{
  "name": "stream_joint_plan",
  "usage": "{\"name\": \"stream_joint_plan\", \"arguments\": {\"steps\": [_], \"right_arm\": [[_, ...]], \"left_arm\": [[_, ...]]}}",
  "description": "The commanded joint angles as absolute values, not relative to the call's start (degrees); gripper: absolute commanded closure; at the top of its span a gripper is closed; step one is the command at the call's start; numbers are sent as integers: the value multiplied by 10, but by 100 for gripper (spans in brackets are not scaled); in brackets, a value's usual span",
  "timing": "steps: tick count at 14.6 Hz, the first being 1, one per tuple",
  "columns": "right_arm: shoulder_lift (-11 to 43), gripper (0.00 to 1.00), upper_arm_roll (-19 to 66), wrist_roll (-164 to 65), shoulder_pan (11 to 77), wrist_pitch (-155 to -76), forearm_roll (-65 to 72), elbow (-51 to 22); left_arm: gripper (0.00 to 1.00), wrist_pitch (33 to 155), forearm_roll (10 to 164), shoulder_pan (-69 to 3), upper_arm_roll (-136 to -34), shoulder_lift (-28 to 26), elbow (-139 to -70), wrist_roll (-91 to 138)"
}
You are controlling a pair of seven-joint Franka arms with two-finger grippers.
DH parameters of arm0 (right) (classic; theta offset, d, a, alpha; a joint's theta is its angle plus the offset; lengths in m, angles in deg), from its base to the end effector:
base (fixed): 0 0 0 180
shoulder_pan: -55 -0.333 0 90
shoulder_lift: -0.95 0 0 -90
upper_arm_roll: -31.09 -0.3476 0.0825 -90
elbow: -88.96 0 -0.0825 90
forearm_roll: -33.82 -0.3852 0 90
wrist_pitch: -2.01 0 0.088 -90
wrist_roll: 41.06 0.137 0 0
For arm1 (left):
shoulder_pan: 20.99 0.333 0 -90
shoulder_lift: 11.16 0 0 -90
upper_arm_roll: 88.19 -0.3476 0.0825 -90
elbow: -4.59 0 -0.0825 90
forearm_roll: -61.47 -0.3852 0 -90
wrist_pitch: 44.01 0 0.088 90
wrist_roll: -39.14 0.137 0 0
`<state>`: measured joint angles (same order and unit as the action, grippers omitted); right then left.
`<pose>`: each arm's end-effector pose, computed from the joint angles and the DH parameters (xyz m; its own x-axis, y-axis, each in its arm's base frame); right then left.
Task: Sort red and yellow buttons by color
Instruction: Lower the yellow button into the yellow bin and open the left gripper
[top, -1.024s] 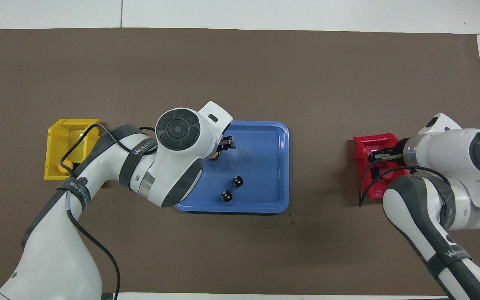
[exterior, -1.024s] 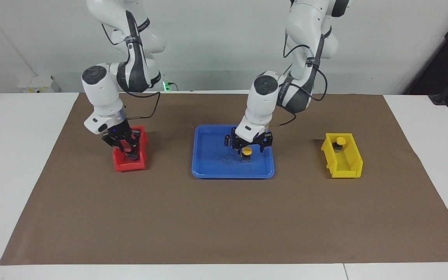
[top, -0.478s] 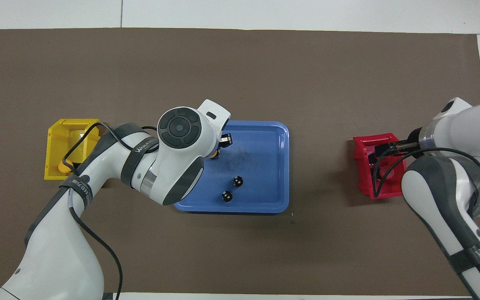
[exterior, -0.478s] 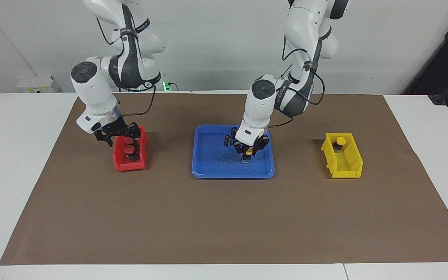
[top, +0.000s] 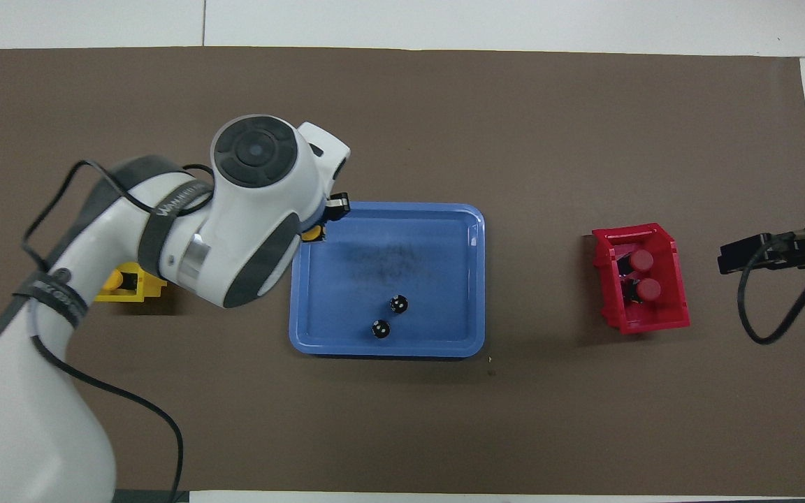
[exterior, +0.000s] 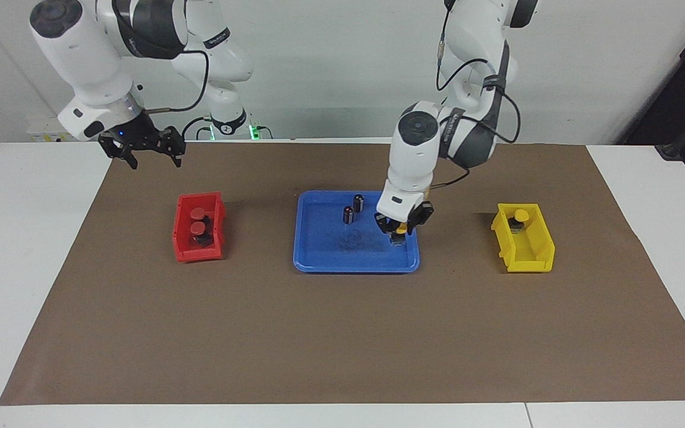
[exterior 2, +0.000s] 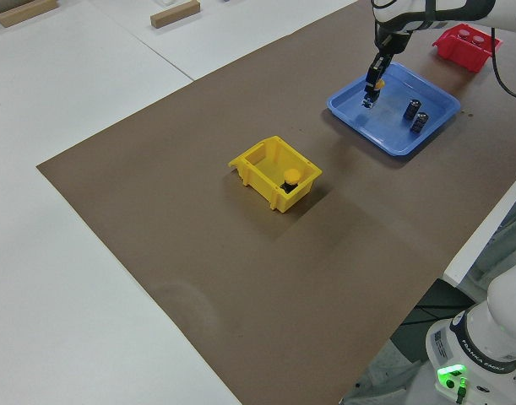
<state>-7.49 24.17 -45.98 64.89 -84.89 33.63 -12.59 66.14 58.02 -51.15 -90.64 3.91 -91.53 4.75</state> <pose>0.4922 -0.0209 0.6041 0.9934 0.0313 -0.1100 0.0320 -0.9995 0.0050 0.5724 -0.2964 0.4467 0.9954 0.0931 0.0225 0.0944 -0.9933 -0.0660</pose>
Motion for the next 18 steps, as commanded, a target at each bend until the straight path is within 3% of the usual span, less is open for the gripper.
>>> {"name": "stream_joint_plan", "arguments": {"steps": [1,5,7,13,18], "right_arm": [[-64,0,246,-475,662,-773,331,-41],[-85,0,251,-472,662,-772,332,-58],[-96,0,254,-473,662,-782,336,-76],[-78,0,252,-473,662,-803,351,-54],[-78,0,253,-472,658,-805,351,-53]], "left_arm": [[99,626,573,-407,-906,14,-903,179],[99,658,573,-294,-906,18,-909,347],[99,693,573,-268,-906,10,-948,375],[99,787,573,-249,-906,-37,-1087,410],[99,829,573,-245,-906,-29,-1112,410]]}}
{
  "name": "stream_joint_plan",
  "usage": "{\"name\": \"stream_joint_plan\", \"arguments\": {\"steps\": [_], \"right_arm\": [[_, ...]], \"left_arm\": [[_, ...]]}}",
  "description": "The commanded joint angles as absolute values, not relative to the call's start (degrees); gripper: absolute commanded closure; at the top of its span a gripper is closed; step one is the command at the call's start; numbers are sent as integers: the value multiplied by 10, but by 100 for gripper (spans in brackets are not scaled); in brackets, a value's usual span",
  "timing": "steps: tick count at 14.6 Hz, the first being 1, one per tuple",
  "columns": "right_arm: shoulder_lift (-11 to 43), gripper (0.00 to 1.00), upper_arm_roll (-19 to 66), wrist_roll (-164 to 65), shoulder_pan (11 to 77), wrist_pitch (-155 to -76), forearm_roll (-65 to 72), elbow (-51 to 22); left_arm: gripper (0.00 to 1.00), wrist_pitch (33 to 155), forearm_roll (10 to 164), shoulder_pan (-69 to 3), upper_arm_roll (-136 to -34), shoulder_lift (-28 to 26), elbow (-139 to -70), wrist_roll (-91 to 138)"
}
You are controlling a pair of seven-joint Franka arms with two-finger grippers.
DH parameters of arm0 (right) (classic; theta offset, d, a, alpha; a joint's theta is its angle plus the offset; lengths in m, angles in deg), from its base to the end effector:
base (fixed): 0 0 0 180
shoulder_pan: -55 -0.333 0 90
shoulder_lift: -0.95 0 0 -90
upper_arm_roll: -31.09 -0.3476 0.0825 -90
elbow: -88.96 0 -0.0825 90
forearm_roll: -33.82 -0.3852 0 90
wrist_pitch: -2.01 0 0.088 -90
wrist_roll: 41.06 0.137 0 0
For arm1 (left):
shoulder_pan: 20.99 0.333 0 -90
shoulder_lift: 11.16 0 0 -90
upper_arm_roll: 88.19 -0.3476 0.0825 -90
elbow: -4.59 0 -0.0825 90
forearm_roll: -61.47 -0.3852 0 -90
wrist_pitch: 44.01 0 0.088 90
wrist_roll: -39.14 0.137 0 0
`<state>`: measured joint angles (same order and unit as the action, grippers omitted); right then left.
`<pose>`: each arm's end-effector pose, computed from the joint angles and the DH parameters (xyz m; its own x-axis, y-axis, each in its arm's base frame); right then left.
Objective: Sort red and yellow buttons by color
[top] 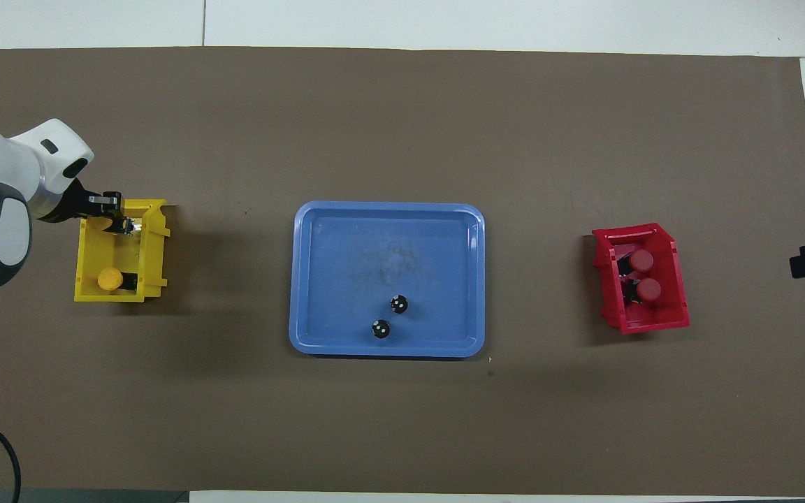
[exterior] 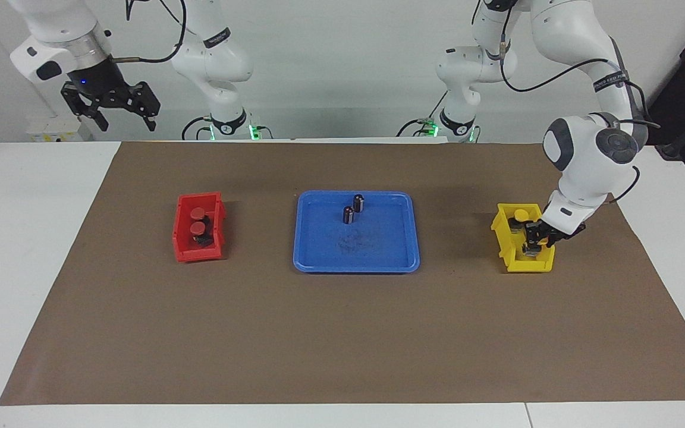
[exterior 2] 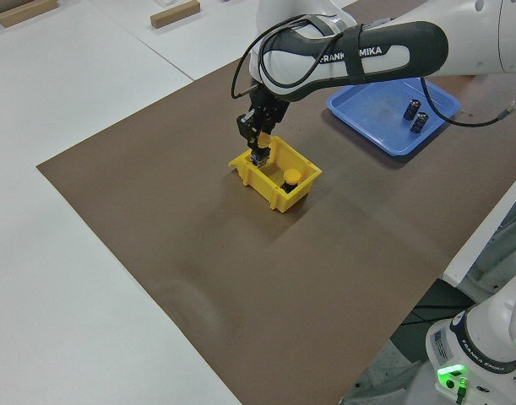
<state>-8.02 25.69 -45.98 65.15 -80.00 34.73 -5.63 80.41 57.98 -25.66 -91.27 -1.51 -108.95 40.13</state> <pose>0.4830 -0.0383 0.6583 0.9978 -0.0012 -0.0660 0.0005 -0.9997 0.0249 0.5979 -0.0137 0.3852 0.9966 -0.0803 0.0195 -0.0790 -0.9951 -0.0603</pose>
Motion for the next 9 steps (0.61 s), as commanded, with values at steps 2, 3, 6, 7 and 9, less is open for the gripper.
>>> {"name": "stream_joint_plan", "arguments": {"steps": [2,3,6,7,9], "right_arm": [[-78,0,253,-472,660,-805,351,-53],[-78,0,253,-472,661,-804,351,-53],[-78,0,253,-472,661,-804,351,-53],[-78,0,253,-472,661,-804,351,-53],[-78,0,253,-472,661,-803,351,-53]], "left_arm": [[98,850,573,-243,-906,-16,-1119,411],[93,866,573,-241,-906,-16,-1133,410],[55,882,573,-241,-906,-16,-1141,409],[53,879,573,-241,-906,-15,-1138,408],[49,875,574,-246,-906,-14,-1132,399]]}}
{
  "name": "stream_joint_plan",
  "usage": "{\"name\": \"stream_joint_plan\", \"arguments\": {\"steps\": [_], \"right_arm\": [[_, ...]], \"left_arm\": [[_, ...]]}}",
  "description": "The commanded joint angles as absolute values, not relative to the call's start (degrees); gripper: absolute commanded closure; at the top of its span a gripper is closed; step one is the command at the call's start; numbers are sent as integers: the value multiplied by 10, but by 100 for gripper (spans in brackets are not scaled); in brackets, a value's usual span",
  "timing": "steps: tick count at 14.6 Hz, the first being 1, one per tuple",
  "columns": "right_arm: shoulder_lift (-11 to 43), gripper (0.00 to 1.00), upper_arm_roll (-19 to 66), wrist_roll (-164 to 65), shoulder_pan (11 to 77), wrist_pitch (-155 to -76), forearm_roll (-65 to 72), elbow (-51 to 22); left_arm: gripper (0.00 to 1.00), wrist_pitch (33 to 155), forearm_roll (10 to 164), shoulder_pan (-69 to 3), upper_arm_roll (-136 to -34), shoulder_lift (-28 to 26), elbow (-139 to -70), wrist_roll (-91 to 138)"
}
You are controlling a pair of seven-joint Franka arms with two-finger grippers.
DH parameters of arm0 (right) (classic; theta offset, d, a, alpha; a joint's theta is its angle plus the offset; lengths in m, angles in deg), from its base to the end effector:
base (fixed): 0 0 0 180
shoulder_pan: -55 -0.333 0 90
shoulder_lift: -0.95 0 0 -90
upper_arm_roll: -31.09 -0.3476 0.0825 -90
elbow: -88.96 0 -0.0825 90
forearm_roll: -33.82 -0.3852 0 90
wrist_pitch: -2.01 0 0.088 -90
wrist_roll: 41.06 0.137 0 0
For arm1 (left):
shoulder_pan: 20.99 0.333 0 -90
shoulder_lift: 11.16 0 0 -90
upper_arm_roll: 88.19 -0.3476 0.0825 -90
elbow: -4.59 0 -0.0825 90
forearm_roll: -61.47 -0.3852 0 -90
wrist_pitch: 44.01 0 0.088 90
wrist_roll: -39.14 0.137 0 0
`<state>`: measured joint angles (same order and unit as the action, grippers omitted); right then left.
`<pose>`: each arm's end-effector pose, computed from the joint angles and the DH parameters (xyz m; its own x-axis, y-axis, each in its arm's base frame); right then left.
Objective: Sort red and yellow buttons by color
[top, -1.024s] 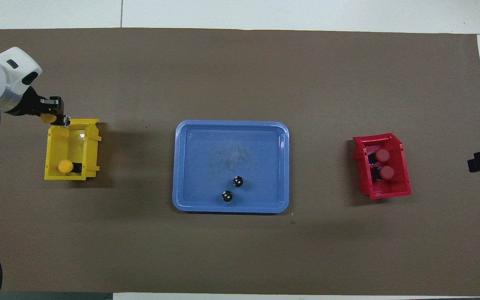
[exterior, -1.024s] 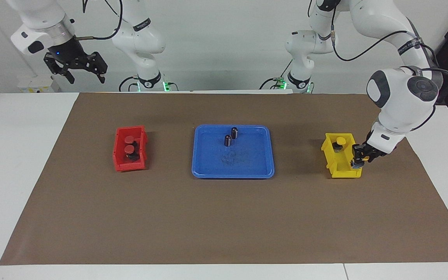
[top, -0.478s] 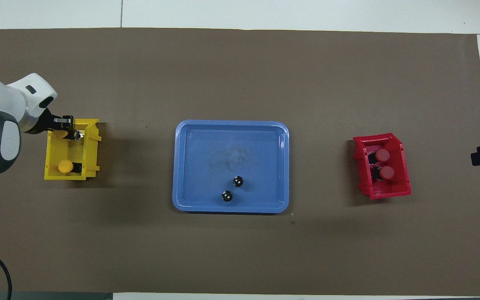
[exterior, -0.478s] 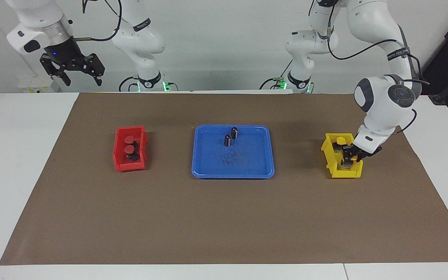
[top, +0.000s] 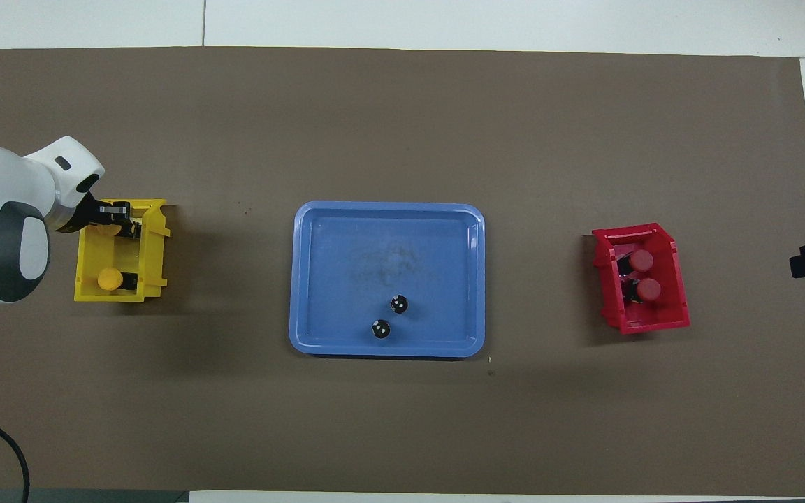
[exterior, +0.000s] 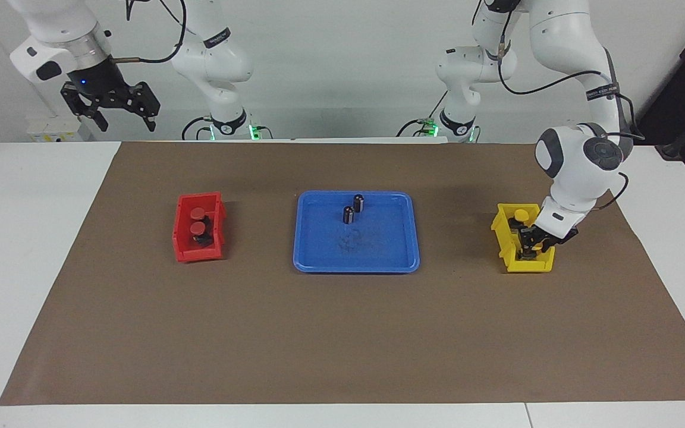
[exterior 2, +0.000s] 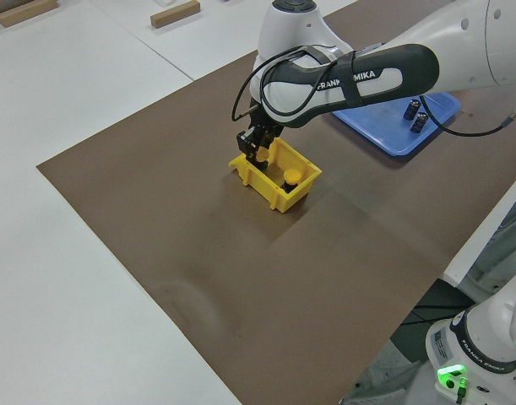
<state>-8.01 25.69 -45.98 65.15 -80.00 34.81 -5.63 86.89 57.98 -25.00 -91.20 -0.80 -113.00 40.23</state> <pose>0.4830 -0.0385 0.6582 0.9978 -0.0014 -0.0663 0.0004 -0.9997 0.0263 0.5931 -0.0083 0.3562 0.9958 -0.0775 0.0493 -0.0746 -0.9955 -0.0584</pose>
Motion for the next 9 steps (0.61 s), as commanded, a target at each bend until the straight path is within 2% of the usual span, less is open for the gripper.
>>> {"name": "stream_joint_plan", "arguments": {"steps": [1,4,7,9], "right_arm": [[-78,0,253,-472,661,-803,351,-53],[-78,0,253,-472,661,-802,351,-52],[-78,0,253,-472,661,-801,351,-52],[-78,0,253,-472,661,-799,351,-51]], "left_arm": [[47,866,574,-248,-905,-14,-1127,398],[34,833,574,-250,-905,-17,-1106,398],[29,770,574,-250,-904,-23,-1058,406],[0,708,573,-251,-898,-25,-1013,412]]}}
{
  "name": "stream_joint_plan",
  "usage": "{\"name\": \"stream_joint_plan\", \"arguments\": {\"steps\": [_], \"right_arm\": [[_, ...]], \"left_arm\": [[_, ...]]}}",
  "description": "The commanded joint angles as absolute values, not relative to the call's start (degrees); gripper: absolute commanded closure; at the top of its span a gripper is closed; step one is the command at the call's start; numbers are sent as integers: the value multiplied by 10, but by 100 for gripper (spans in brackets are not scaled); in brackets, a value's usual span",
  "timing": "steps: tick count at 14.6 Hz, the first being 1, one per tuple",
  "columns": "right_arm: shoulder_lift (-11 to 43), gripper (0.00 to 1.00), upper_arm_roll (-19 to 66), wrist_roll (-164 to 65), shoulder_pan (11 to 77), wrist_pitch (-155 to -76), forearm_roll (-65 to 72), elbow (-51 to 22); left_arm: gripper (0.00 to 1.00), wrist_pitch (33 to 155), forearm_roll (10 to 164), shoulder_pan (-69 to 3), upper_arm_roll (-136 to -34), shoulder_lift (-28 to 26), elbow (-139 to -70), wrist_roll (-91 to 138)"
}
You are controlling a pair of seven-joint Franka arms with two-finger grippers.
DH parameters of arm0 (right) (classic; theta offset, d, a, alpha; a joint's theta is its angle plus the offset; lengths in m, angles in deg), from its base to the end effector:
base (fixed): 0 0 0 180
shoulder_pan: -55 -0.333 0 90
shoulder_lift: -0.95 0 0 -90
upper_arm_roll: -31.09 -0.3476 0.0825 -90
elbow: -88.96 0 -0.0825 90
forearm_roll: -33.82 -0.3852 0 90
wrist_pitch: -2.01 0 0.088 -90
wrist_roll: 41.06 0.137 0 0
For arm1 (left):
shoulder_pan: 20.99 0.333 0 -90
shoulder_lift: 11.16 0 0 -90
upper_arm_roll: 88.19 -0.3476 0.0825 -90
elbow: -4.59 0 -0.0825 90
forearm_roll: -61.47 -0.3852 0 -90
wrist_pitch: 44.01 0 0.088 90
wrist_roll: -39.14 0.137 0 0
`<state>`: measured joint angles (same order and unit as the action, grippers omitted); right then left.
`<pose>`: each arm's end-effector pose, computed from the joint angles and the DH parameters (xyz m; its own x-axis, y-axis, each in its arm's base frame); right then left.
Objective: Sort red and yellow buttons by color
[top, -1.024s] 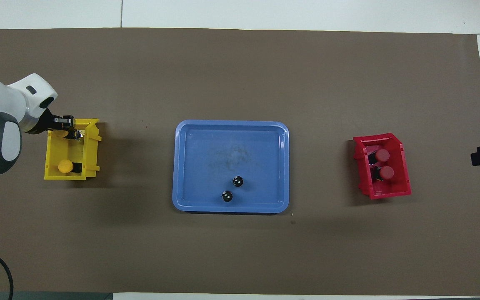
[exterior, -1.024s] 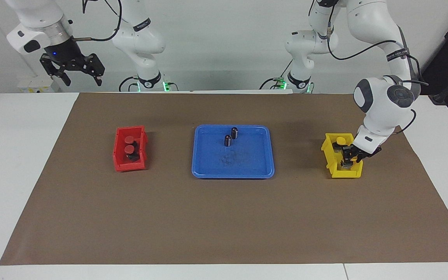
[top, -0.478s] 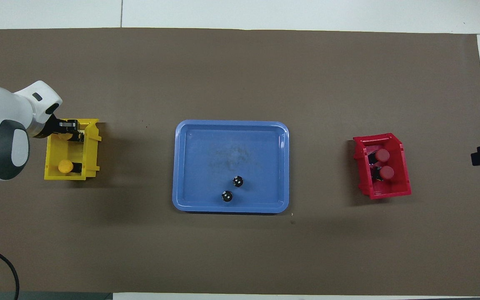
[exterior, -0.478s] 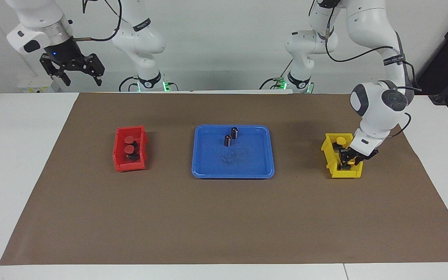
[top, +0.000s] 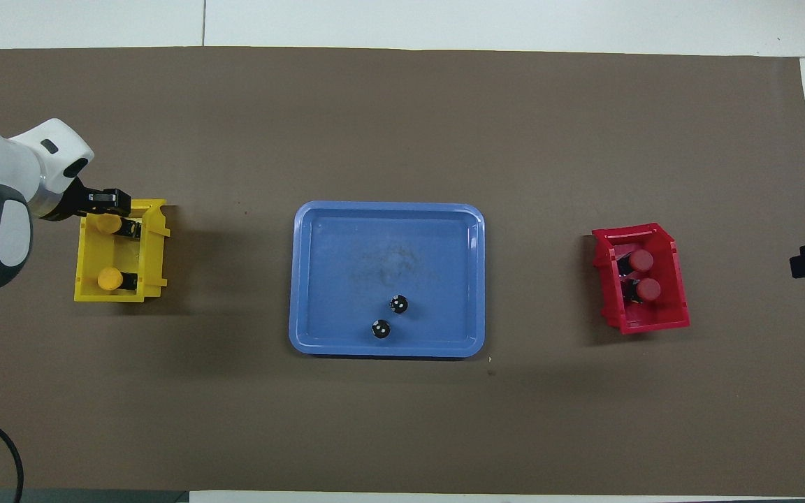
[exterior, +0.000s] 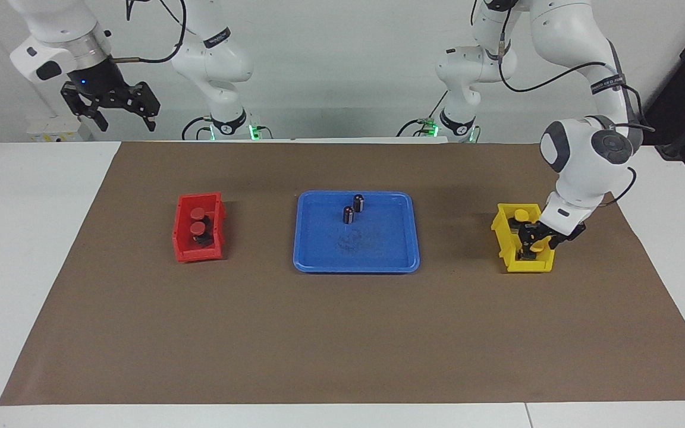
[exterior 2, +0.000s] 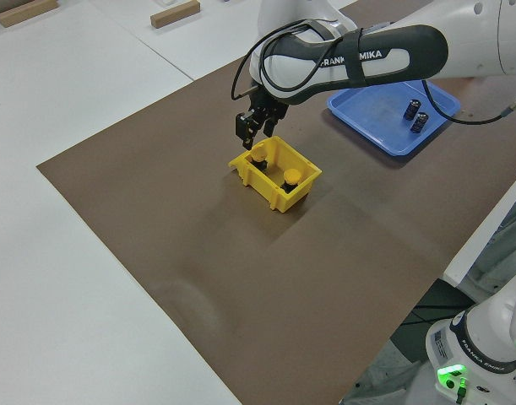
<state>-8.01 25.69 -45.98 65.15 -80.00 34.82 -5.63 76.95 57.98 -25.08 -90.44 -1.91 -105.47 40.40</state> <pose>0.4830 -0.0385 0.6582 0.9978 -0.0014 -0.0663 0.0004 -0.9996 0.0265 0.6053 -0.0159 0.4120 0.9959 -0.0860 0.0266 -0.0842 -0.9946 -0.0600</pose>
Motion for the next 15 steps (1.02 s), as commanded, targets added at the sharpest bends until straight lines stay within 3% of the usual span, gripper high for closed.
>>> {"name": "stream_joint_plan", "arguments": {"steps": [1,8,15], "right_arm": [[-78,0,253,-472,661,-799,351,-51],[-78,0,253,-472,661,-798,351,-51],[-78,0,253,-472,661,-798,351,-51]], "left_arm": [[0,658,573,-251,-893,-28,-982,419],[0,497,636,-245,-888,-119,-910,443],[0,422,634,-245,-889,-124,-845,464]]}}
